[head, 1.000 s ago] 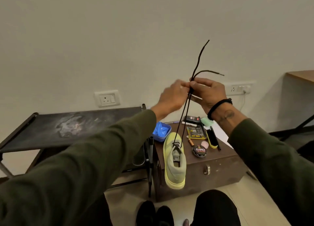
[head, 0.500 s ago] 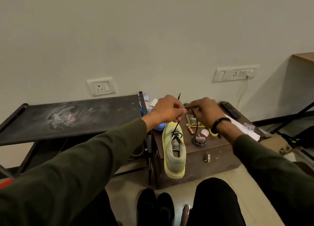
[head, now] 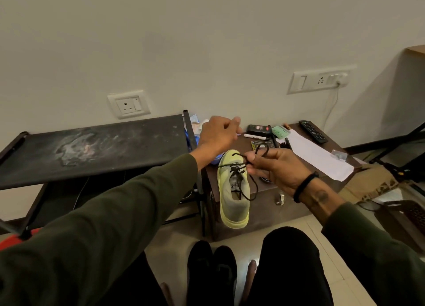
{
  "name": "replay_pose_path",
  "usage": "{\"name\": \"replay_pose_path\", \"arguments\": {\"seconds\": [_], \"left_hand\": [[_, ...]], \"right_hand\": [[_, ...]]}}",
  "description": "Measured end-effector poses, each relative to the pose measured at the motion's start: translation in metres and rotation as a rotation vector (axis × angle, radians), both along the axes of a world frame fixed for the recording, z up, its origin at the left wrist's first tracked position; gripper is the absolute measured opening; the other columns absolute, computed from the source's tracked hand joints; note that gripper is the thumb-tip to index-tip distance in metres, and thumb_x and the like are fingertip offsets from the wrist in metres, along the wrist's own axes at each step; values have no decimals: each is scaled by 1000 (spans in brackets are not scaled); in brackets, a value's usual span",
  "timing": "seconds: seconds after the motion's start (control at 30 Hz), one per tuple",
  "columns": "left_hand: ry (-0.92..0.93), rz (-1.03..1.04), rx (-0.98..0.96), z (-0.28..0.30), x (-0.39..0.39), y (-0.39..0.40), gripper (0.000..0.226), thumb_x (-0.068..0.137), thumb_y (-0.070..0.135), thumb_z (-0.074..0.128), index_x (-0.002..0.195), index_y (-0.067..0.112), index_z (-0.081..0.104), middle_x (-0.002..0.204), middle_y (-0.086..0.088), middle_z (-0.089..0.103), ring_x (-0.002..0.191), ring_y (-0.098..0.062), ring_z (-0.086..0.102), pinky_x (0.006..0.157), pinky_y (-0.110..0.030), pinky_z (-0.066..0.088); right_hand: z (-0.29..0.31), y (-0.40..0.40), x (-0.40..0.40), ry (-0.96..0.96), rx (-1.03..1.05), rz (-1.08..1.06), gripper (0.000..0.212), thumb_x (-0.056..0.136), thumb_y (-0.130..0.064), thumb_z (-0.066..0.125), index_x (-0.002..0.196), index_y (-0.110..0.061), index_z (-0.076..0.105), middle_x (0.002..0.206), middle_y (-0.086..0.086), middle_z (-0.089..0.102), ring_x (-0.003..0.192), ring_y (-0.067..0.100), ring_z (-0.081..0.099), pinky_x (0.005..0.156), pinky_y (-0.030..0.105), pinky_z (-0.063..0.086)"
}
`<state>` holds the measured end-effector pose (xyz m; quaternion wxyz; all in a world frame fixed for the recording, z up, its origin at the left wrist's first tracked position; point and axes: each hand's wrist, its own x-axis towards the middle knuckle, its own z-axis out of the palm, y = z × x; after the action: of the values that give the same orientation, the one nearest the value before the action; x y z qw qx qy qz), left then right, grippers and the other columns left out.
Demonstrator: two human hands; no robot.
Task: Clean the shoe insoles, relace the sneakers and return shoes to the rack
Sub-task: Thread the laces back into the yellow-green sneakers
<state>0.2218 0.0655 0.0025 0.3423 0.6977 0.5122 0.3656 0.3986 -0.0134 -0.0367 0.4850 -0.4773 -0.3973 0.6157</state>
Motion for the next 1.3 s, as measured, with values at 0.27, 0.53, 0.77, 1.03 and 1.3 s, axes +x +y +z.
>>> {"name": "replay_pose_path", "arguments": {"seconds": [0.27,0.53,0.77,1.03,1.3], "left_hand": [[897,-258,-51,-81,15,4,24,93,31,66,109,14,74,115,-10,65,105,-27,62,89,-43,55],[1354,-223,217,-103,38,-11,49,91,38,64,135,21,55,143,-13,38,128,-33,42,95,-45,43],[909,-341,388,-106,16,1,16,89,23,61,100,11,63,111,-9,52,93,-26,56,68,-32,40],[725,-446,297,-94,11,17,17,90,18,55,80,17,41,77,-4,49,71,-25,50,60,-36,39],[665,-460,239,-97,19,23,15,87,20,63,78,16,51,75,0,55,69,-18,51,61,-32,44]], "right_hand": [[-44,-20,-3,-13,-227,-225,15,84,12,69,90,2,60,89,15,67,69,23,71,65,33,64],[-81,-9,-11,-207,-286,-301,28,83,12,71,75,-7,53,67,14,64,58,28,66,67,43,61],[-86,-8,-30,-731,-27,-255,21,77,-10,83,65,-14,66,61,2,69,58,12,68,56,18,53],[-90,23,-41,-1046,45,-362,37,75,-24,84,90,-25,50,87,-4,58,81,18,58,67,35,52],[-95,42,-24,-1192,-297,-262,78,71,-56,79,129,-19,41,117,10,61,108,33,58,88,51,53]]}}
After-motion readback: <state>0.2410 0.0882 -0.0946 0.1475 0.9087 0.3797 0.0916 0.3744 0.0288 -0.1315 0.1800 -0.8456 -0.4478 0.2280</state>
